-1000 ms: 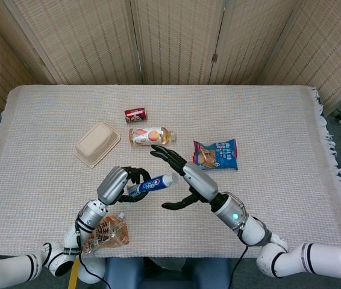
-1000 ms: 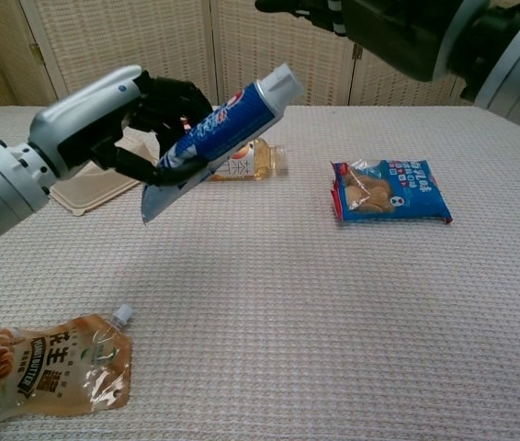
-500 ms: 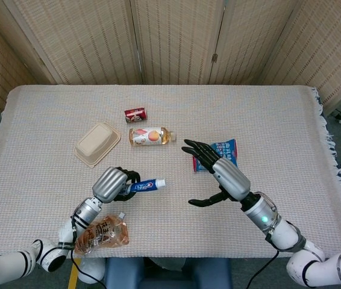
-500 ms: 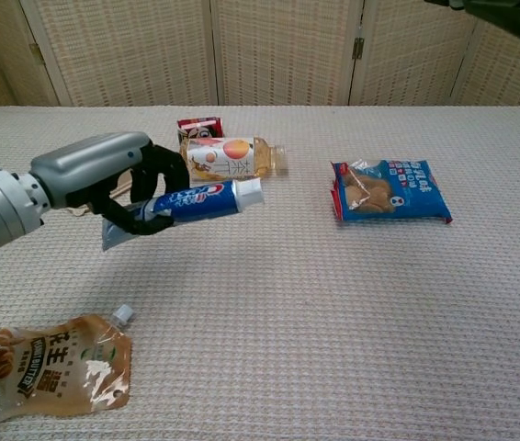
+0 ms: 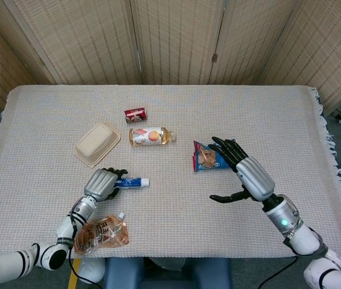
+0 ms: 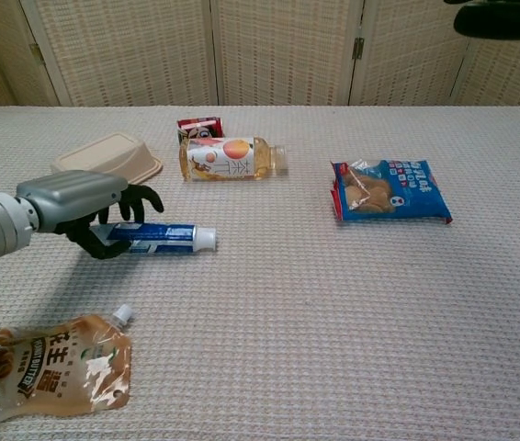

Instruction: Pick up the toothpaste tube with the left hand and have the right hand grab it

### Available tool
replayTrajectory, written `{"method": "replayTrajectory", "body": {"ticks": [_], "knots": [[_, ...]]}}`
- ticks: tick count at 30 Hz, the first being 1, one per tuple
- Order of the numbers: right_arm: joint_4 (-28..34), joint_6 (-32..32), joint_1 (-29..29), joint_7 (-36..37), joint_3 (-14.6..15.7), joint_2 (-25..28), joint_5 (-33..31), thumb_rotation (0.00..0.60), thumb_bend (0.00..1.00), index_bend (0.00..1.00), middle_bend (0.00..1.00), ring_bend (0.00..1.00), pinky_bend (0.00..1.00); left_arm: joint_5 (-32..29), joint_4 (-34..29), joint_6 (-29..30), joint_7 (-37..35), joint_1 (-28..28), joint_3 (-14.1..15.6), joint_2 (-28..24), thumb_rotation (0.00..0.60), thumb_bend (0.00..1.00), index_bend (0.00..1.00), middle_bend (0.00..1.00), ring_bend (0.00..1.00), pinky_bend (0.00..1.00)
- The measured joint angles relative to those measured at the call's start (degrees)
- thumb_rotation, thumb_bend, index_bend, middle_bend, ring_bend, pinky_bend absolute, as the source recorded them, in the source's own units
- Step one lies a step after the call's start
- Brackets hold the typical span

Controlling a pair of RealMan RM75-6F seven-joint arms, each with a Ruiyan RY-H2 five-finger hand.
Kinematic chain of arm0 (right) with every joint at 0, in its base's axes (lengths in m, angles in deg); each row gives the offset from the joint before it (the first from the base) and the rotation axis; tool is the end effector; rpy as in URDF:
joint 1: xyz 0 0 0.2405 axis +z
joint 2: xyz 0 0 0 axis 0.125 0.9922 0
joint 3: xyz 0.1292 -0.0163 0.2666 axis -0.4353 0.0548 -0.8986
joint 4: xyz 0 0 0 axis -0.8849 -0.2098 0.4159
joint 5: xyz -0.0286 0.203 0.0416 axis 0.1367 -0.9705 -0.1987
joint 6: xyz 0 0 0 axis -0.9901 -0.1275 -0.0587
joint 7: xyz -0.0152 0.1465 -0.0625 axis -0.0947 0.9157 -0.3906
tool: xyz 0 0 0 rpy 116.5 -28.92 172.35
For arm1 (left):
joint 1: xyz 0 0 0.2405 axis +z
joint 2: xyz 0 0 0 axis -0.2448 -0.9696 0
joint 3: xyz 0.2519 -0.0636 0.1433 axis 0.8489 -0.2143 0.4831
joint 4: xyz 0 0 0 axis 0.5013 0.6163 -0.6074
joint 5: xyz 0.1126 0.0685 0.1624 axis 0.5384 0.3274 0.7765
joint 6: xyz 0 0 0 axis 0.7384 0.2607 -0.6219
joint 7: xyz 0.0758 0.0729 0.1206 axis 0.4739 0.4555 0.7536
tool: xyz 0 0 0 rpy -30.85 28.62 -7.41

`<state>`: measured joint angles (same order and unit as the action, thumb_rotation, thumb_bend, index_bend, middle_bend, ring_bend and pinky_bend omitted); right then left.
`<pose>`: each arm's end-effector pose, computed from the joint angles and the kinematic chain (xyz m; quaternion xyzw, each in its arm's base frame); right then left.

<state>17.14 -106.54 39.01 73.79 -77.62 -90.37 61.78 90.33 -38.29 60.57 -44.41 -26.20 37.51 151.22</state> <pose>-0.1725 -0.3172 0.1323 0.6536 -0.4206 0.5640 0.2788 -0.2155 0.3762 -0.0364 -0.7741 -0.3568 -0.3043 0.4253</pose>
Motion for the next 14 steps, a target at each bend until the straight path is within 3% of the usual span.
{"method": "replayTrajectory", "body": {"ticks": [5,6,9,11,14], "knots": [[-0.3,-0.5,-1.7,-2.7,1.0,1.7,-0.4,0.267,0.11,0.00,0.00,0.00,0.00,0.2,-2.4,2.9,-0.9,1.6,-0.3,-2.1,0.600,0.40,0.02,0.21,0.17,0.30],[-0.4,-0.7,-2.4,-3.8,1.4,2.2,-0.6,0.307,0.11,0.00,0.00,0.00,0.00,0.7,-3.1,4.2,-1.7,2.2,-0.3,-3.0,0.600,0.40,0.04,0.21,0.17,0.30],[-0.5,-1.4,-4.3,-6.7,2.4,3.8,-1.1,0.549,0.11,0.00,0.00,0.00,0.00,1.6,-5.4,7.4,-3.6,4.2,-0.4,-6.1,0.600,0.40,0.09,0.21,0.17,0.29],[-0.6,-2.2,-5.7,-9.3,3.1,4.8,-1.4,0.593,0.11,0.00,0.01,0.00,0.00,2.1,-7.0,9.4,-4.5,5.7,-0.3,-8.4,0.600,0.40,0.11,0.21,0.17,0.29],[-0.9,-4.3,-8.5,-13.3,4.3,5.9,-1.5,0.600,0.11,0.00,0.03,0.00,0.00,3.0,-9.4,13.2,-5.9,8.5,-0.1,-12.2,0.600,0.40,0.16,0.21,0.18,0.28]]}}
